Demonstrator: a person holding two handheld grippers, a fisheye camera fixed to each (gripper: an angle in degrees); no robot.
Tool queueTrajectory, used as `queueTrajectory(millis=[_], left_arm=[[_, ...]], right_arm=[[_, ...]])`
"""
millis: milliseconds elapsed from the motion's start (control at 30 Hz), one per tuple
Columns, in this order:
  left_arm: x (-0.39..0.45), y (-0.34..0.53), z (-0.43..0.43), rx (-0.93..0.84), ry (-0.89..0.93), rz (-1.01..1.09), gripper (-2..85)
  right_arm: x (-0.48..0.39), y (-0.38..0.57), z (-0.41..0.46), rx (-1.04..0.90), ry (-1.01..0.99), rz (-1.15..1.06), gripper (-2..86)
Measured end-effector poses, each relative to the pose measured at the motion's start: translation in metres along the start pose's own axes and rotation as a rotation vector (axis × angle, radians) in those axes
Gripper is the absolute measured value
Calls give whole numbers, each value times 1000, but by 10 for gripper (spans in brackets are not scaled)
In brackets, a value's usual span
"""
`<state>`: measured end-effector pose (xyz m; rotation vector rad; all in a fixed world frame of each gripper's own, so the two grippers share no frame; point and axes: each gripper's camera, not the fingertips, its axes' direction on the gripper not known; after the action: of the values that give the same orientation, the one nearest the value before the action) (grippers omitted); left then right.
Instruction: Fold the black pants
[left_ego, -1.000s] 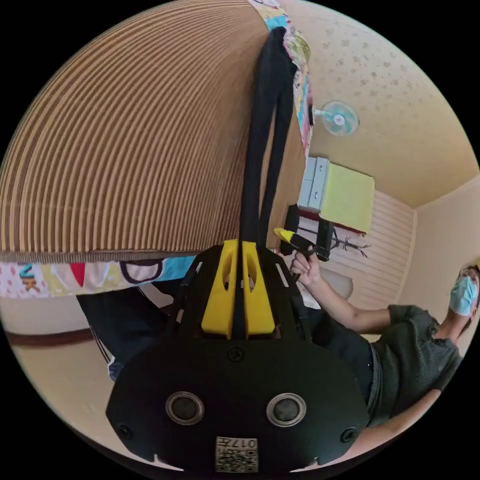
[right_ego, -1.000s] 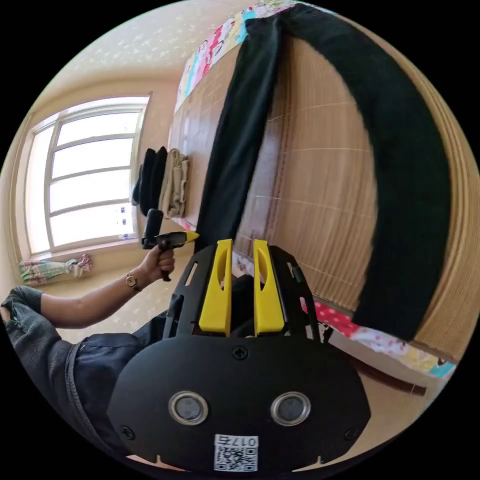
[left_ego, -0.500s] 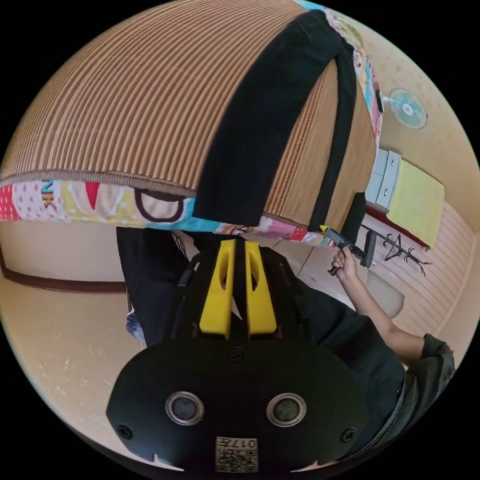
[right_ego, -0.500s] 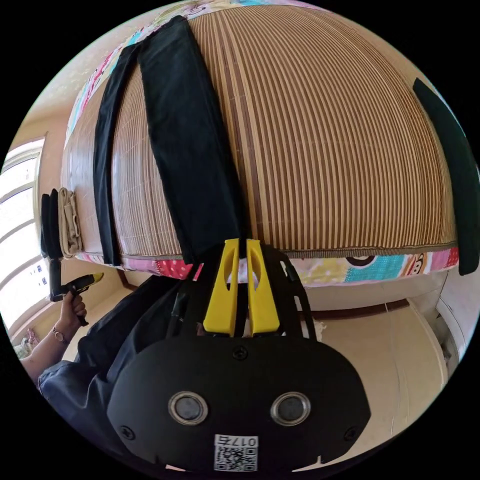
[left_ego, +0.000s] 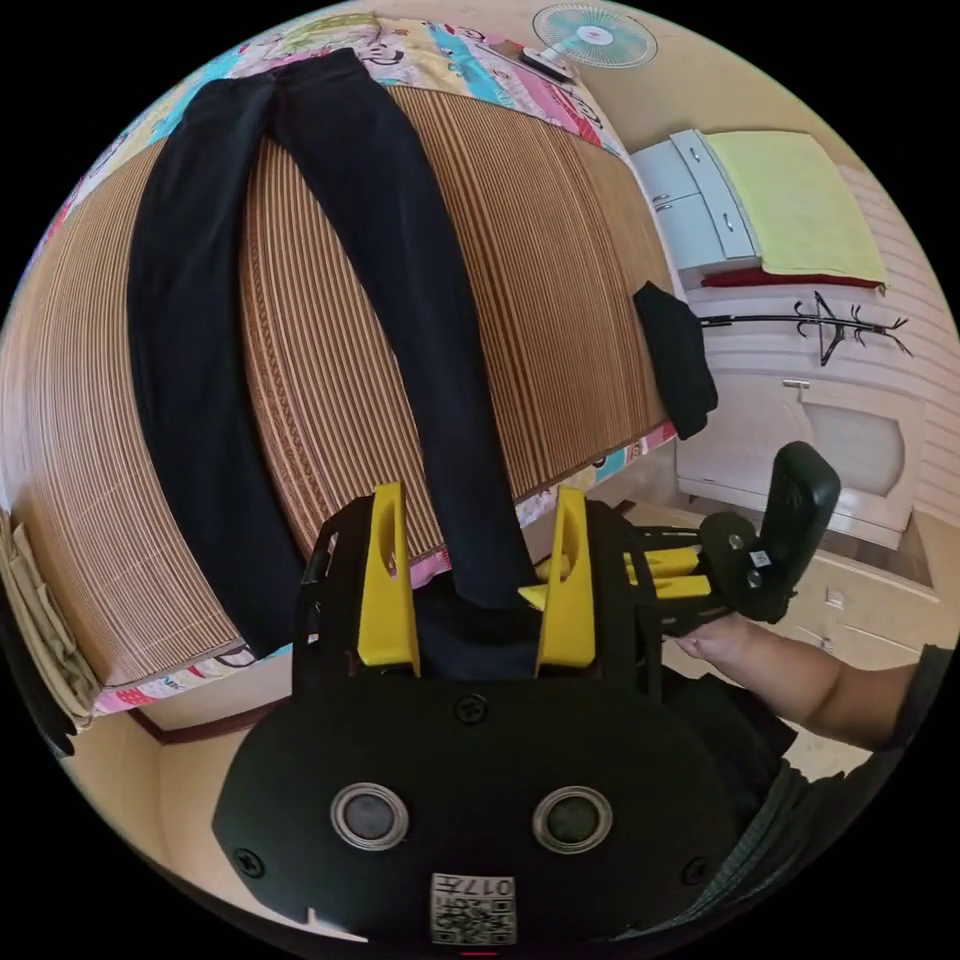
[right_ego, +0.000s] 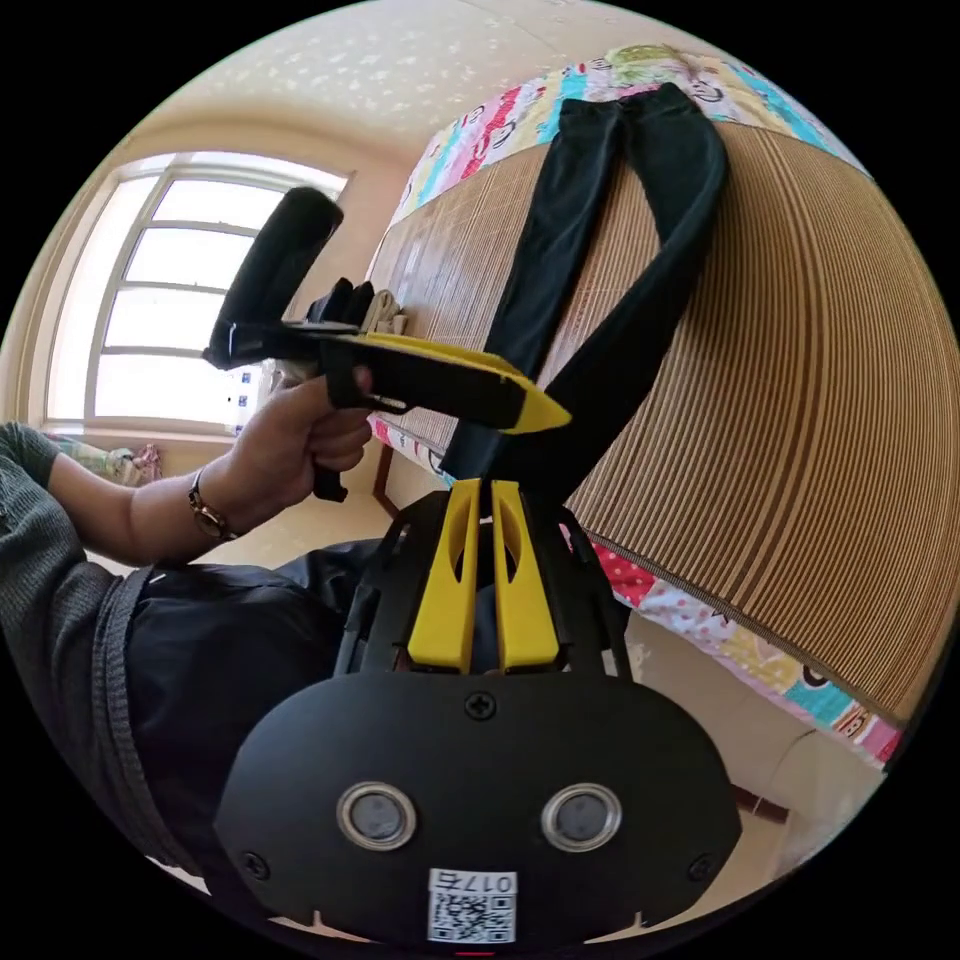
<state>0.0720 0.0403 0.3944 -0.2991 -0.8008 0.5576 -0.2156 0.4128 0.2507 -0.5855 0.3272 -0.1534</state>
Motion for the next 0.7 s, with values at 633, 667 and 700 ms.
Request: queueTrajectory(millis=[633, 667, 700], left_arm=[[-107, 61, 62, -30, 519, -164, -9], [-107, 66, 61, -35, 484, -168, -9], [-107, 68, 60, -35, 466, -167, -9]], right_arm=[[126, -33, 32, -15, -282, 226, 80], [127, -36, 46, -30, -293, 245, 81], [128, -38, 55, -25, -301, 269, 81]])
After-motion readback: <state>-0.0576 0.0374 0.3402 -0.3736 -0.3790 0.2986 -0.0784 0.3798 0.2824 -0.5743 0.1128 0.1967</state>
